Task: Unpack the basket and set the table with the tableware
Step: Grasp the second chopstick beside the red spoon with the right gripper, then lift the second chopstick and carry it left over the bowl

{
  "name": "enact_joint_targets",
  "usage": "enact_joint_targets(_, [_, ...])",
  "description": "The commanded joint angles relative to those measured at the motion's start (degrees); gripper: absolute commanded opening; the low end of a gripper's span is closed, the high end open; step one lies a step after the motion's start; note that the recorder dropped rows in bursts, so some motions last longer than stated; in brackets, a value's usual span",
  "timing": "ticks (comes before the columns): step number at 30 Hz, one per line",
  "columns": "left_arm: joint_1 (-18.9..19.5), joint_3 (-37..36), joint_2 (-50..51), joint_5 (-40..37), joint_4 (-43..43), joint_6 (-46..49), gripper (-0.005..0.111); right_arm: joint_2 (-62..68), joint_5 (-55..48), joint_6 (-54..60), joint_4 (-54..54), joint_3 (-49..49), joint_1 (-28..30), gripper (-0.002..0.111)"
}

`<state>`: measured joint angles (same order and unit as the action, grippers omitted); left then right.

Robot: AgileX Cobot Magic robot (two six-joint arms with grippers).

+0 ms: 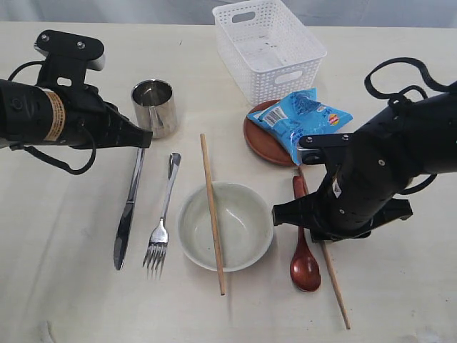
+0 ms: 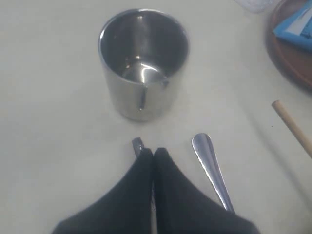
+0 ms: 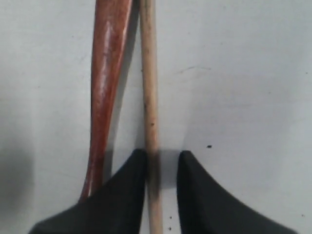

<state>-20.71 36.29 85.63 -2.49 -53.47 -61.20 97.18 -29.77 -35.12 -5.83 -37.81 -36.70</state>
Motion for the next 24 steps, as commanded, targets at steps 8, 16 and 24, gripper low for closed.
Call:
enact_joint_targets(8, [0.2,0.1,-0.3,0.0,0.4,-0.5,0.000,1.0,-3.9,-4.7,0.5,0.4,-0.2,0.000])
enact_joint_targets(16, [0.2,0.1,-0.3,-0.4,0.4,-0.5,0.000,-9.8,-20.9,-4.6,-0.5,-2.6,-0.2,0.000])
enact_joint_targets(24, [0.2,0.1,-0.3,-0.3,0.4,-0.6,0.000,-20.3,-21.1,-2.0,5.2,-11.5,-0.2,0.000])
